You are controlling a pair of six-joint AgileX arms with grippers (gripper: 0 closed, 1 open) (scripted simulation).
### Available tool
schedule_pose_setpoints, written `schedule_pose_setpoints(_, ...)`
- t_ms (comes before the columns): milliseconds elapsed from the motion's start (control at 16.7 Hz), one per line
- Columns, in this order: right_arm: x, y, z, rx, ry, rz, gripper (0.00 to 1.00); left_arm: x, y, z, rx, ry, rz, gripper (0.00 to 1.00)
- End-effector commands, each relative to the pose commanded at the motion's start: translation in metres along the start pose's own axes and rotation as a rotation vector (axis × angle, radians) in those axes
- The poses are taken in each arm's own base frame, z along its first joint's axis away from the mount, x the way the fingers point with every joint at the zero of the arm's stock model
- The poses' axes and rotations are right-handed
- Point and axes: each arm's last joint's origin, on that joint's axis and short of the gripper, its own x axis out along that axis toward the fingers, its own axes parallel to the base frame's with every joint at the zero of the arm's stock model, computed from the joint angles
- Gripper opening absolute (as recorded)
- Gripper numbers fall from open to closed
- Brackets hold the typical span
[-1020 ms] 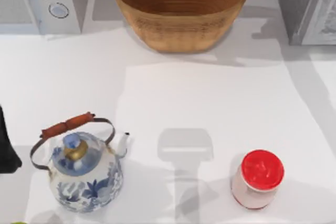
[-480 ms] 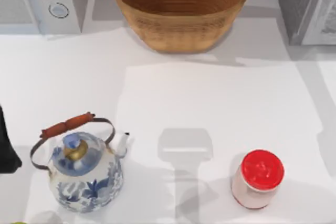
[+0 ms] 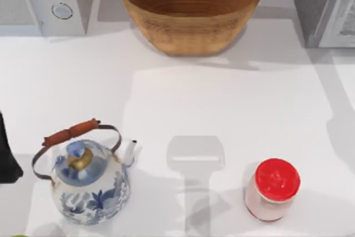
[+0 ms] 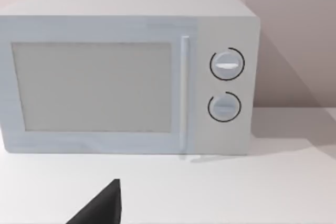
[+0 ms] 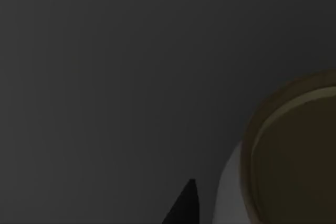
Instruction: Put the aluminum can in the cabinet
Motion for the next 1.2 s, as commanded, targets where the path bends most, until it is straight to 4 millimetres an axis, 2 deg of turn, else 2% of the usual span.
schedule_pose_setpoints(240, 0.0000, 0.0000, 0.0000, 0.000, 0.000, 0.000, 0.00, 0.0000, 0.0000, 0.0000, 0.000, 0.000, 0.000, 1.00)
schedule_pose_setpoints(1020, 0.0000, 0.0000, 0.0000, 0.000, 0.000, 0.000, 0.98, 0.0000, 0.0000, 0.0000, 0.000, 0.000, 0.000, 1.00)
schedule_pose_setpoints(1200, 0.0000, 0.0000, 0.0000, 0.000, 0.000, 0.000, 1.00, 0.0000, 0.0000, 0.0000, 0.000, 0.000, 0.000, 1.00)
